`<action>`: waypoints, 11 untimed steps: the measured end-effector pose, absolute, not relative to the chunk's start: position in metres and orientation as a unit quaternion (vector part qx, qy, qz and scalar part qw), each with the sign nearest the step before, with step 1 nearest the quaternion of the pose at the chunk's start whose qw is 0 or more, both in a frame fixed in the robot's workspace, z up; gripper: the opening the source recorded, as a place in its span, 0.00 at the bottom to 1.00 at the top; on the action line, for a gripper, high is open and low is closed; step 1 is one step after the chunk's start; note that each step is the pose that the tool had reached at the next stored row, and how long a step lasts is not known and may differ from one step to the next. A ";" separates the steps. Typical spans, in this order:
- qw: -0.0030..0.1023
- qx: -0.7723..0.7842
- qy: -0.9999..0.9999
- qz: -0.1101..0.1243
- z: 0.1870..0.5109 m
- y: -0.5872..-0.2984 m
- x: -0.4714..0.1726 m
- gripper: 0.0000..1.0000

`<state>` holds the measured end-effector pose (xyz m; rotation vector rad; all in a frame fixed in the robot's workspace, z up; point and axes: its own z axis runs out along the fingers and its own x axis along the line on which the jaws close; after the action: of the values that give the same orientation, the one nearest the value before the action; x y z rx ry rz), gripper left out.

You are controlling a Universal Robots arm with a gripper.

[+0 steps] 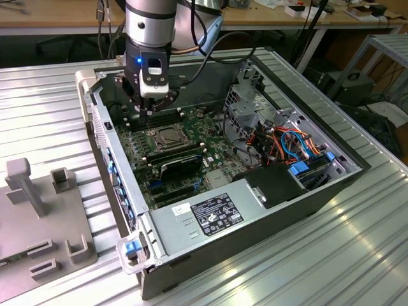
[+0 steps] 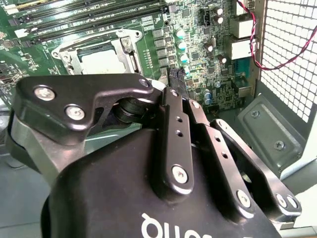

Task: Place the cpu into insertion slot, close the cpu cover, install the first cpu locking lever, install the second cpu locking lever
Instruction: 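Install the first cpu locking lever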

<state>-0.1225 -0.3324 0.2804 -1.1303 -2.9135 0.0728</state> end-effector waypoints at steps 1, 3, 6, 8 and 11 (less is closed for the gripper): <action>0.008 -0.362 -0.932 0.023 0.280 -0.332 -0.122 0.11; 0.008 -0.361 -0.932 0.023 0.280 -0.332 -0.122 0.11; 0.008 -0.361 -0.932 0.023 0.280 -0.332 -0.122 0.11; 0.008 -0.361 -0.932 0.023 0.280 -0.332 -0.122 0.11; 0.008 -0.355 -0.935 0.023 0.280 -0.332 -0.124 0.11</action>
<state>-0.1236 -0.3323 0.2803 -1.1093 -2.9219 0.0728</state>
